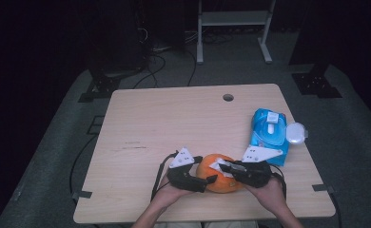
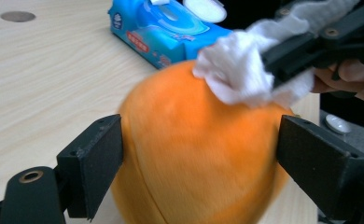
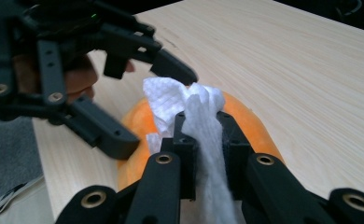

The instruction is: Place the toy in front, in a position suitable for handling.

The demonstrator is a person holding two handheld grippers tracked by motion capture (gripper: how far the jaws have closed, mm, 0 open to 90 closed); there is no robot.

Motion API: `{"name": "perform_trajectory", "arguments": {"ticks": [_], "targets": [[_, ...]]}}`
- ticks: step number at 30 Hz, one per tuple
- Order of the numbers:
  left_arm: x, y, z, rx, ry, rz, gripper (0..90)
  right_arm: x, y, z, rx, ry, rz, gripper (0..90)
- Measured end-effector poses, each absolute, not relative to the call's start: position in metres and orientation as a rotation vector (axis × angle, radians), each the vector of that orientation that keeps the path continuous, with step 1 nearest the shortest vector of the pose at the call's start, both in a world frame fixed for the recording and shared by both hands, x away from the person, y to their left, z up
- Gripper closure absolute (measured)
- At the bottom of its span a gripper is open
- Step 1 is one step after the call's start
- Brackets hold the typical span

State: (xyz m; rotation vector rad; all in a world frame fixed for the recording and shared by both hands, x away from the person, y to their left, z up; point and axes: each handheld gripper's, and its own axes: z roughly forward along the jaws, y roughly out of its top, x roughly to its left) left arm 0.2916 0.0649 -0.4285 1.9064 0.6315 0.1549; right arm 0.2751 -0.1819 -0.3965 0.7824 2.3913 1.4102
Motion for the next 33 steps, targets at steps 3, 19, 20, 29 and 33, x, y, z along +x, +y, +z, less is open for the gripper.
{"name": "perform_trajectory", "arguments": {"ticks": [3, 19, 20, 29, 33], "targets": [[0.293, 0.061, -0.436, 1.936, 0.650, 0.127, 23.3, 0.279, -0.181, -0.399, 0.801, 2.399, 1.433, 79.2], [0.298, 0.061, -0.433, 1.945, 0.598, 0.194, 9.9, 0.281, -0.185, -0.404, 0.806, 2.392, 1.519, 78.9], [0.300, 0.060, -0.437, 1.944, 0.609, 0.155, 7.3, 0.280, -0.186, -0.404, 0.798, 2.402, 1.524, 78.9], [0.290, 0.060, -0.429, 1.913, 0.530, 0.361, 36.0, 0.281, -0.183, -0.397, 0.792, 2.325, 1.553, 78.5], [0.292, 0.066, -0.434, 1.955, 0.547, 0.392, 33.5, 0.283, -0.178, -0.401, 0.791, 2.309, 1.541, 78.5]]}}
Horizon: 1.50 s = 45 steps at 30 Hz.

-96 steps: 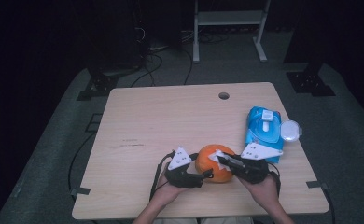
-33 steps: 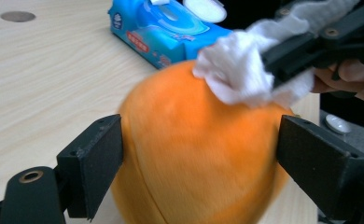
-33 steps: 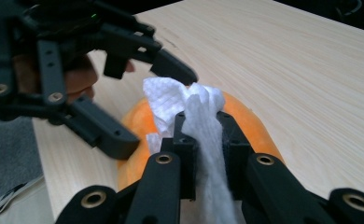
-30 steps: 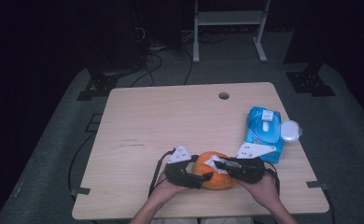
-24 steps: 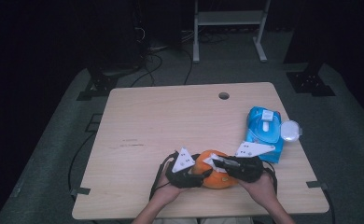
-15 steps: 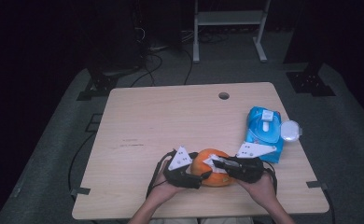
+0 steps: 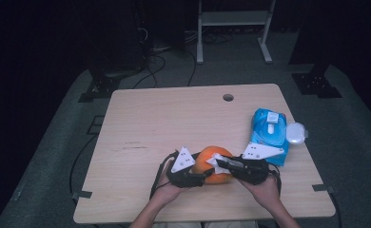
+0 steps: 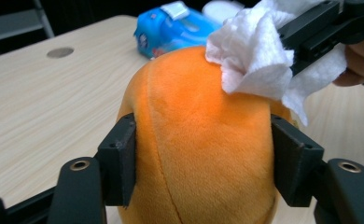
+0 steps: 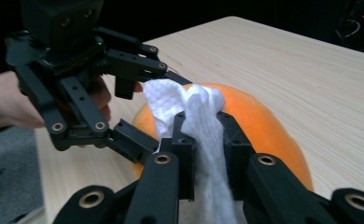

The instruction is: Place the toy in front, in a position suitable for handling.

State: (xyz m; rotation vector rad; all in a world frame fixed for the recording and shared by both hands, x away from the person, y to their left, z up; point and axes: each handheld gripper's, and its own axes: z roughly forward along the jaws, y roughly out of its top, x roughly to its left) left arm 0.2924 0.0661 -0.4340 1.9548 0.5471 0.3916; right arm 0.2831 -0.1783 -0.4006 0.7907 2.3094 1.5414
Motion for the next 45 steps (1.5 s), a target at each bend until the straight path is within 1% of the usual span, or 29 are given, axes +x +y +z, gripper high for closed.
{"name": "perform_trajectory", "arguments": {"ticks": [3, 6, 8, 9, 11, 13, 14, 17, 19, 22, 25, 30, 32, 37, 39, 45], "targets": [[0.296, 0.074, -0.444, 1.985, 0.562, 0.341, 30.2, 0.287, -0.176, -0.414, 0.811, 2.344, 1.481, 78.7], [0.299, 0.083, -0.447, 1.986, 0.597, 0.281, 27.5, 0.287, -0.185, -0.415, 0.855, 2.325, 1.420, 78.8], [0.299, 0.088, -0.448, 1.990, 0.608, 0.231, 22.6, 0.287, -0.192, -0.417, 0.890, 2.319, 1.401, 78.7], [0.299, 0.089, -0.447, 1.981, 0.607, 0.209, 18.5, 0.287, -0.194, -0.419, 0.910, 2.325, 1.416, 78.7], [0.300, 0.089, -0.443, 1.948, 0.624, 0.191, 12.7, 0.285, -0.190, -0.423, 0.893, 2.331, 1.413, 78.6], [0.304, 0.090, -0.442, 1.915, 0.667, 0.172, 11.7, 0.284, -0.184, -0.423, 0.857, 2.332, 1.432, 78.4], [0.305, 0.091, -0.443, 1.925, 0.669, 0.180, 12.3, 0.283, -0.181, -0.422, 0.839, 2.331, 1.447, 77.9], [0.306, 0.097, -0.448, 1.950, 0.677, 0.188, 23.3, 0.279, -0.175, -0.421, 0.820, 2.337, 1.493, 76.7], [0.306, 0.100, -0.450, 1.949, 0.683, 0.186, 25.8, 0.279, -0.175, -0.422, 0.824, 2.338, 1.458, 77.6], [0.306, 0.102, -0.451, 1.948, 0.686, 0.179, 25.9, 0.283, -0.186, -0.427, 0.931, 2.313, 1.432, 77.4], [0.308, 0.105, -0.455, 1.938, 0.682, 0.145, 24.5, 0.281, -0.194, -0.431, 1.026, 2.300, 1.413, 77.3], [0.310, 0.106, -0.456, 1.922, 0.713, 0.143, 21.3, 0.272, -0.183, -0.425, 0.911, 2.302, 1.499, 77.3], [0.310, 0.106, -0.457, 1.923, 0.700, 0.141, 20.9, 0.271, -0.180, -0.427, 0.895, 2.284, 1.460, 77.3], [0.310, 0.108, -0.457, 1.934, 0.676, 0.145, 21.0, 0.286, -0.203, -0.444, 1.120, 2.252, 1.430, 77.4], [0.310, 0.106, -0.457, 1.934, 0.676, 0.151, 20.8, 0.289, -0.208, -0.452, 1.160, 2.260, 1.487, 77.3], [0.309, 0.105, -0.457, 1.936, 0.677, 0.162, 20.2, 0.280, -0.202, -0.438, 1.071, 2.198, 1.661, 77.2]]}}
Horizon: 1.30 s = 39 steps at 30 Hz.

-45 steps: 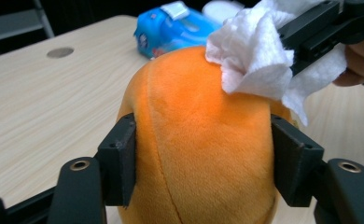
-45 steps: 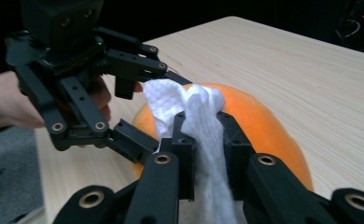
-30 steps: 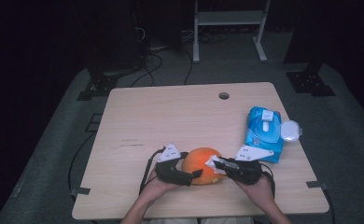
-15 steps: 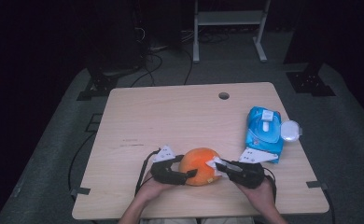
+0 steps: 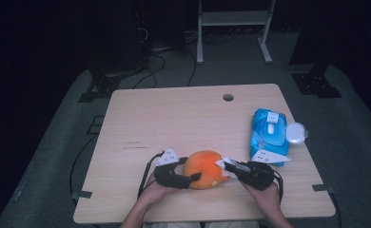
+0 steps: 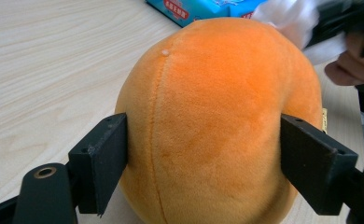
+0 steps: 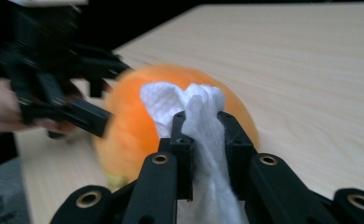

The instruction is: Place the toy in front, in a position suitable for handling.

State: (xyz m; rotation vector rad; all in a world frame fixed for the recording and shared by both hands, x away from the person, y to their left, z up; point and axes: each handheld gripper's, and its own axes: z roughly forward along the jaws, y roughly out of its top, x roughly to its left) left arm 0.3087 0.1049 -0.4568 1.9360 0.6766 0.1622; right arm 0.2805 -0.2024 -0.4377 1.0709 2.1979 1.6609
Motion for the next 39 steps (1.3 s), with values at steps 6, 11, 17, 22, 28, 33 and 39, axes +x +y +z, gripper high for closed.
{"name": "perform_trajectory", "arguments": {"ticks": [6, 11, 17, 22, 28, 33, 39], "targets": [[0.305, 0.098, -0.455, 1.940, 0.637, 0.191, 18.6, 0.287, -0.208, -0.452, 1.177, 2.219, 1.636, 76.9], [0.302, 0.092, -0.454, 1.957, 0.601, 0.222, 18.8, 0.281, -0.200, -0.436, 1.080, 2.191, 1.694, 76.6], [0.302, 0.095, -0.456, 1.948, 0.612, 0.215, 18.7, 0.286, -0.203, -0.446, 1.118, 2.202, 1.649, 76.4], [0.300, 0.094, -0.457, 1.957, 0.589, 0.233, 17.7, 0.284, -0.199, -0.442, 1.112, 2.192, 1.645, 76.7], [0.300, 0.096, -0.457, 1.950, 0.597, 0.222, 17.8, 0.288, -0.199, -0.443, 1.102, 2.198, 1.643, 76.6], [0.296, 0.091, -0.455, 1.957, 0.593, 0.237, 17.4, 0.292, -0.207, -0.447, 1.183, 2.180, 1.637, 77.0], [0.295, 0.091, -0.456, 1.956, 0.589, 0.244, 17.2, 0.282, -0.189, -0.430, 0.995, 2.197, 1.611, 76.6]]}}
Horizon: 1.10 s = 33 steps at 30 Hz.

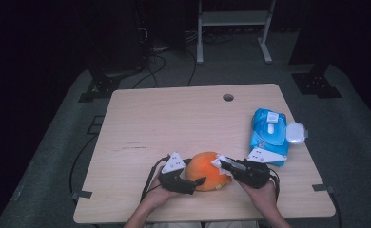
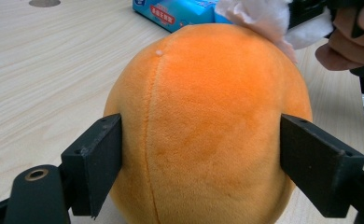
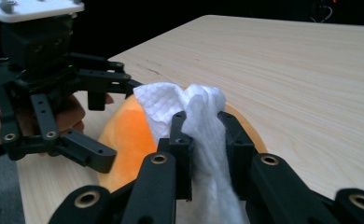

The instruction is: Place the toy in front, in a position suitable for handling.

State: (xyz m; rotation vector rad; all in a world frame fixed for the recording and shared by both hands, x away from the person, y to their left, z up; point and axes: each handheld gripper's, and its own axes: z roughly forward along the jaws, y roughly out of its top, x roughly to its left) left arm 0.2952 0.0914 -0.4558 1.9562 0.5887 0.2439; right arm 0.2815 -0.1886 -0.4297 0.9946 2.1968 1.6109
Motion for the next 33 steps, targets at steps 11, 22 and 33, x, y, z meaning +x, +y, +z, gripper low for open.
{"name": "perform_trajectory", "arguments": {"ticks": [11, 22, 33], "targets": [[0.289, 0.080, -0.452, 1.977, 0.583, 0.299, 17.3, 0.278, -0.181, -0.426, 0.944, 2.209, 1.572, 76.8], [0.285, 0.075, -0.452, 1.988, 0.561, 0.329, 17.4, 0.282, -0.182, -0.429, 0.984, 2.202, 1.556, 77.0], [0.282, 0.074, -0.451, 2.010, 0.530, 0.352, 17.9, 0.284, -0.185, -0.429, 1.003, 2.192, 1.514, 77.0]]}}
